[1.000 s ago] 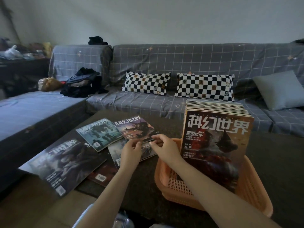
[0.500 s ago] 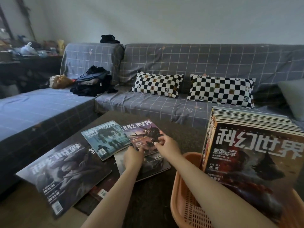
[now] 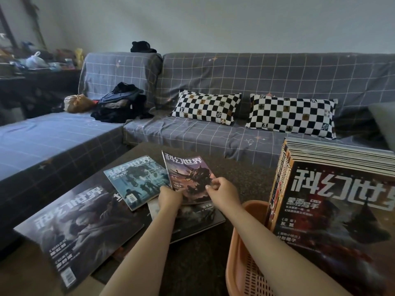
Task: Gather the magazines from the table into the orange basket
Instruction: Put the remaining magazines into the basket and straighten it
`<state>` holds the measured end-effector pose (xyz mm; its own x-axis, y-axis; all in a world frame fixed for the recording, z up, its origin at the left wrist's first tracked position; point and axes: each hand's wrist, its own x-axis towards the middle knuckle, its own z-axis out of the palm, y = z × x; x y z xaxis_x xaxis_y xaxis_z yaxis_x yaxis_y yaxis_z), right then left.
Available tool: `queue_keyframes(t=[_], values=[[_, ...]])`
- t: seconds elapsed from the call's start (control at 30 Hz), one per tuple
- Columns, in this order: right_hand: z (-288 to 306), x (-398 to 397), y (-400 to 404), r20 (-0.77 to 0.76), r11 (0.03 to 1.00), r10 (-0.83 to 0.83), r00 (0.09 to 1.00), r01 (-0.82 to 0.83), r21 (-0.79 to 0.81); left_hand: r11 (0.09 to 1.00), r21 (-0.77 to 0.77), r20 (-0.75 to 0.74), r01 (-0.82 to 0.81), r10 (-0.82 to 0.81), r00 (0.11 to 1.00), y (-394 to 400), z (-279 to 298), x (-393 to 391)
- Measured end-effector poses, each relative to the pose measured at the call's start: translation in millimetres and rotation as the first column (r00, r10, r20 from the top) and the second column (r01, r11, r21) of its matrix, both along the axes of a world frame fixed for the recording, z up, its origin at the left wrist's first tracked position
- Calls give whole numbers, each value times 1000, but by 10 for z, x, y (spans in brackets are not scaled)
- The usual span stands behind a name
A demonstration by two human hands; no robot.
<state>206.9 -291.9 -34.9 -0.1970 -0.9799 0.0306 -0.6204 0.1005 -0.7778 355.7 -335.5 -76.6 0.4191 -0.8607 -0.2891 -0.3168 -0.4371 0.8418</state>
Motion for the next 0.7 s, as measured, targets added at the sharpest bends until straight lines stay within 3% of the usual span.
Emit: queue_keyframes(t=[0.07,0.23,0.33,0.5,0.7], values=[[10,10,28,-28,1000,16,999,-16,25,997,-66,-129,-26,17,991,83,-22,69],[56,19,138,-63,995,77,995,-73,67,967,-244,-283,-75,3,959,476,6,288],[132,50,255,-99,993,117,988,-113,48,934,-334,-429,-129,-29,903,812,120,446],[412,96,553,193,987,155,969,-142,-80,869,-465,-460,-168,-75,885,1353,498,679],[786,-22,1104,471,967,236,850,-158,-200,839,-542,-371,-45,-191,909,1952,872,777]])
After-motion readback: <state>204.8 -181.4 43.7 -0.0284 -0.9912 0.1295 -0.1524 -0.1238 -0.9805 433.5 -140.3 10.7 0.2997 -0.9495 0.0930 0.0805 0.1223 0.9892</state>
